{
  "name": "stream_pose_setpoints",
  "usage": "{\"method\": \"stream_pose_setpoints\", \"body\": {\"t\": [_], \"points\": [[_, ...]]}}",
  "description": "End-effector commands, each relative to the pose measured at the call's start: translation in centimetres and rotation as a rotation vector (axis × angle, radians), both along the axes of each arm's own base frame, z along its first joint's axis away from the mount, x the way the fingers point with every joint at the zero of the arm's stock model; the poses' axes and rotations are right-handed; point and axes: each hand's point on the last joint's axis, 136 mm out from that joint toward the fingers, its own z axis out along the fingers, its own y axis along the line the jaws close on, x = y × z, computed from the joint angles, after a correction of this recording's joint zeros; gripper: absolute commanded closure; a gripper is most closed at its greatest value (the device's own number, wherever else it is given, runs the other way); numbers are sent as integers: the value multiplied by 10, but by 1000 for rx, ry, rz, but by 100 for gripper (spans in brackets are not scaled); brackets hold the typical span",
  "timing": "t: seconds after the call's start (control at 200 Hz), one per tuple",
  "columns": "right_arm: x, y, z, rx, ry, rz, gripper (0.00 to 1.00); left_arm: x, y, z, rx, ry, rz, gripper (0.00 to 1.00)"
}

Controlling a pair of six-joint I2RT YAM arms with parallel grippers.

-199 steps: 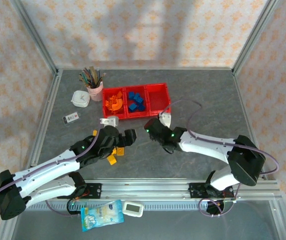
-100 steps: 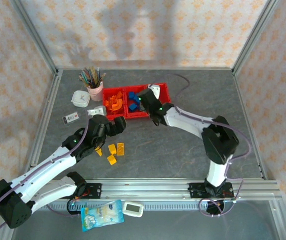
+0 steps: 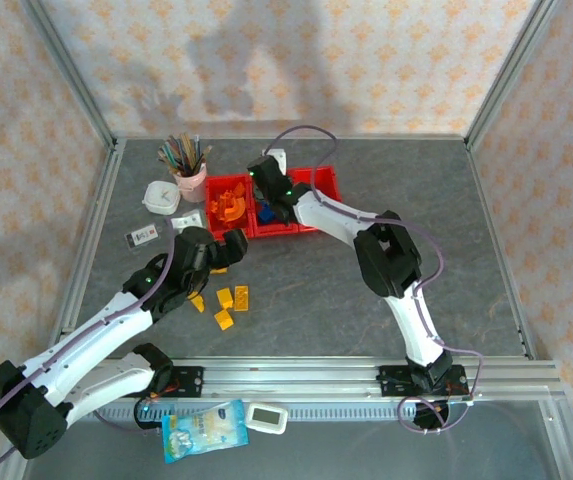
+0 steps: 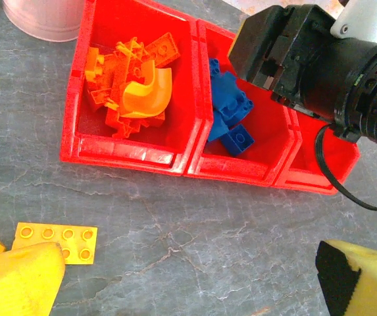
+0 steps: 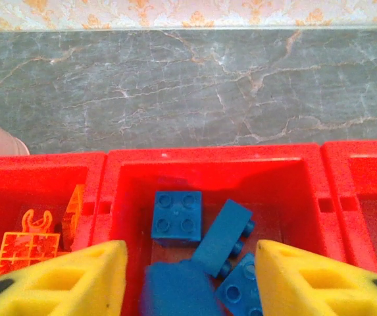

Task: Sort the legos into containers by color
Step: Place the lego in the container, then rotate the lego at the bottom-center of the table.

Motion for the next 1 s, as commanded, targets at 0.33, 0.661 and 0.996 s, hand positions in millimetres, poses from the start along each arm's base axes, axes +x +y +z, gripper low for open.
{"method": "stream_pose_setpoints", "body": {"t": [0.33, 0.661, 0.996], "points": [[-53, -5, 38, 79, 7, 108, 39, -9, 22, 12, -1, -21, 72, 1], [-139, 3, 5, 48, 137, 226, 28, -34, 42, -3, -10, 27, 129, 1], [-194, 24, -28, 75, 236, 289, 20, -58, 61, -22, -20, 76, 190, 1]]}}
